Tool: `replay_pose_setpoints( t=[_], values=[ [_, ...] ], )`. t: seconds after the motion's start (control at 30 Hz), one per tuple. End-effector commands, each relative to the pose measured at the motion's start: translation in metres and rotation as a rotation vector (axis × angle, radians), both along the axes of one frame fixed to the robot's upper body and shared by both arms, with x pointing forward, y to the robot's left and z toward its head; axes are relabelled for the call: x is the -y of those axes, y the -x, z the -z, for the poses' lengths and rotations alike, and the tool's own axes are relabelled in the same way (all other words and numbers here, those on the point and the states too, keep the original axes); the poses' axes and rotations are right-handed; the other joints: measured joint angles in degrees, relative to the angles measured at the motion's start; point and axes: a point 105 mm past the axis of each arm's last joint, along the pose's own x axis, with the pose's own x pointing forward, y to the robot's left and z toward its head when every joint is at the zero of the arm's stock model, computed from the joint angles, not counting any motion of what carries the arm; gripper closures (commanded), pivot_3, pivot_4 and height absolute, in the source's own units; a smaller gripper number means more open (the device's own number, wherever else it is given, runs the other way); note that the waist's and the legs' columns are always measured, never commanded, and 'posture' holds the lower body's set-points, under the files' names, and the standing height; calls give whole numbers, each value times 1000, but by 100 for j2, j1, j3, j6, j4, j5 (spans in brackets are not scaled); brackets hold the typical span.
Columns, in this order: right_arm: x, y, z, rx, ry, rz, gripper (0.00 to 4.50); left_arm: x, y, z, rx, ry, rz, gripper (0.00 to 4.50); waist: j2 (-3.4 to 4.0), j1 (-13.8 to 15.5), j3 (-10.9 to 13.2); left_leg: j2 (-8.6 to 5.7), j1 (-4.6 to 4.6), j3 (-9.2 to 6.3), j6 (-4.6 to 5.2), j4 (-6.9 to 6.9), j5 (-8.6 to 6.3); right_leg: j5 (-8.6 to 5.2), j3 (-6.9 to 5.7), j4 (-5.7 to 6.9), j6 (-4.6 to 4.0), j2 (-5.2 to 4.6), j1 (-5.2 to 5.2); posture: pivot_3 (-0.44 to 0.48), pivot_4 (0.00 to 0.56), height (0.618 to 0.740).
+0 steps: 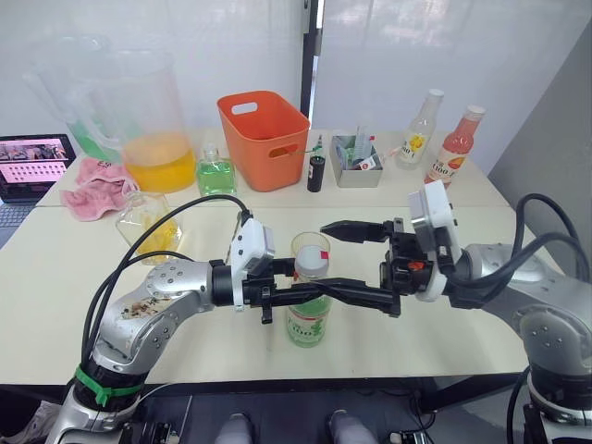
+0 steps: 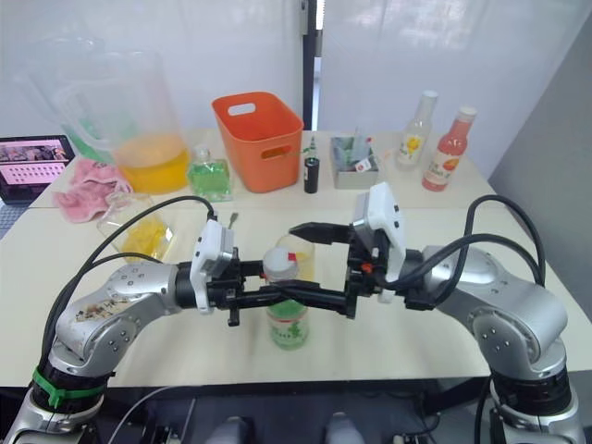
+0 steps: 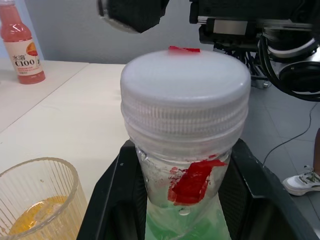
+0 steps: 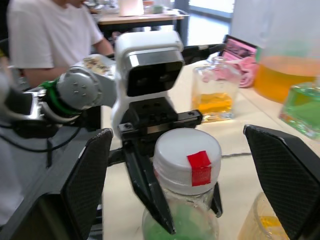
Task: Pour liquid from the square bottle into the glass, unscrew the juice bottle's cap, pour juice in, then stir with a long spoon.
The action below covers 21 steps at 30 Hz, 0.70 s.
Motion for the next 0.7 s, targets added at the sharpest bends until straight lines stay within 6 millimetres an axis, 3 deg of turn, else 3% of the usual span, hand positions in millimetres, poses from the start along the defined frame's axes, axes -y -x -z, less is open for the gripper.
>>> replay_pose_setpoints(
  t=[0.03, 0.2, 0.3, 0.5, 0.7],
  values=[
    [-5, 3, -2, 25, -11, 59, 64, 5, 4, 1, -1, -1, 48, 3092, 0, 14, 0, 0, 0, 0, 0, 0, 0, -3, 0, 0, -5, 0, 0, 0, 150, 740],
    [-7, 0, 3, 16, 14, 104, 64, 6, 3, 1, -4, -3, 55, 3092, 0, 56, 0, 0, -1, 0, 0, -1, 0, -4, 1, -4, -9, -1, 0, 0, 150, 740],
    [-8, 0, 4, 11, 15, 109, 830, 6, 4, 2, -3, -5, 56, 3092, 0, 60, 0, 0, -1, 0, 0, -1, 0, -6, 1, -5, -10, -1, 1, 0, 150, 740],
    [-7, 0, 8, -4, 47, 110, 2801, 4, 3, 5, 3, -6, 48, 3092, 0, 61, 0, 0, -1, 0, 0, -1, 0, -6, 0, -6, -11, -1, 3, 0, 150, 740],
    [-10, 3, 12, -22, 84, 36, 2846, 2, 3, 6, 14, -8, 32, 3092, -2, 60, -3, 1, 1, 0, 0, 0, 0, -5, 0, -8, -12, -1, 5, 0, 150, 740]
  ],
)
